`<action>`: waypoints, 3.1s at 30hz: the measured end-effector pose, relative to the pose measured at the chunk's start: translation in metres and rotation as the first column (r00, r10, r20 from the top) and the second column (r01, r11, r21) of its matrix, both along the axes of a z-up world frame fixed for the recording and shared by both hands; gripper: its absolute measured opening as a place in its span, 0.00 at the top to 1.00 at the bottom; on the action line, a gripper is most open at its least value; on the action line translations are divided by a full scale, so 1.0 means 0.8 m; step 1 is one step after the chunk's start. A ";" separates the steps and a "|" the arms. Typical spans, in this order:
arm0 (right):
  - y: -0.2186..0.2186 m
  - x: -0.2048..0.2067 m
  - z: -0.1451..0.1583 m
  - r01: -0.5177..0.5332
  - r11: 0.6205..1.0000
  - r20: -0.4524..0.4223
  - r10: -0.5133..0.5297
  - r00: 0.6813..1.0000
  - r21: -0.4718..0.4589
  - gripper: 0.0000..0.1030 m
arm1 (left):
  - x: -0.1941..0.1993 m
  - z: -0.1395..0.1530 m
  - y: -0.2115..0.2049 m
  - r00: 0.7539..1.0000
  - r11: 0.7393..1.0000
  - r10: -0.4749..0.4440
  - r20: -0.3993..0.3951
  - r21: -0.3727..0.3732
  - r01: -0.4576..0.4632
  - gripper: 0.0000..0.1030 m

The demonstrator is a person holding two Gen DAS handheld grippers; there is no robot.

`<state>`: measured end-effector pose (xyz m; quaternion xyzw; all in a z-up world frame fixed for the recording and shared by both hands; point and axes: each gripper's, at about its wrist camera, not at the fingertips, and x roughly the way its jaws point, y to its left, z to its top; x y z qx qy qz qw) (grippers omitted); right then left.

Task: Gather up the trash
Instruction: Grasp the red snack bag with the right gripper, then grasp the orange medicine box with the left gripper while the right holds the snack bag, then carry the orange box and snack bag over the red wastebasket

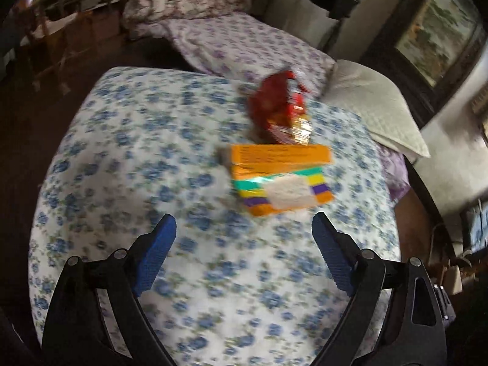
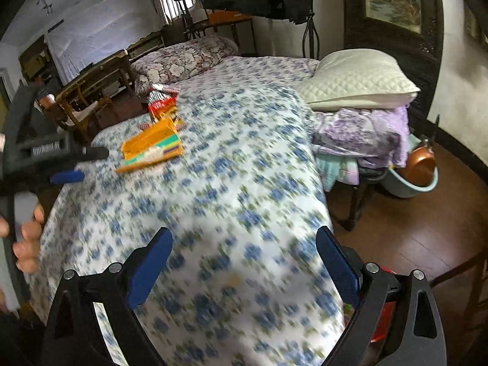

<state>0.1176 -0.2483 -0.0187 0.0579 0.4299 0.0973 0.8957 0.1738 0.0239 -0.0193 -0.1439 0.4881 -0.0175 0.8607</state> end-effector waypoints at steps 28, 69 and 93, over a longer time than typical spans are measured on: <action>0.223 0.257 -0.021 -0.223 0.962 -0.111 0.208 0.972 -0.157 0.47 | 0.046 -0.035 0.074 0.976 0.975 0.214 -0.051 0.078 -0.210 0.11; -0.058 -0.002 -0.005 0.051 0.987 -0.003 -0.052 0.999 0.154 0.77 | 0.102 0.014 -0.103 0.852 0.822 -0.519 0.063 0.310 0.478 0.07; -0.063 -0.008 0.004 0.029 0.980 0.007 -0.032 0.999 0.199 0.77 | 0.097 -0.053 -0.162 0.682 0.612 -0.705 -0.194 0.319 0.723 0.72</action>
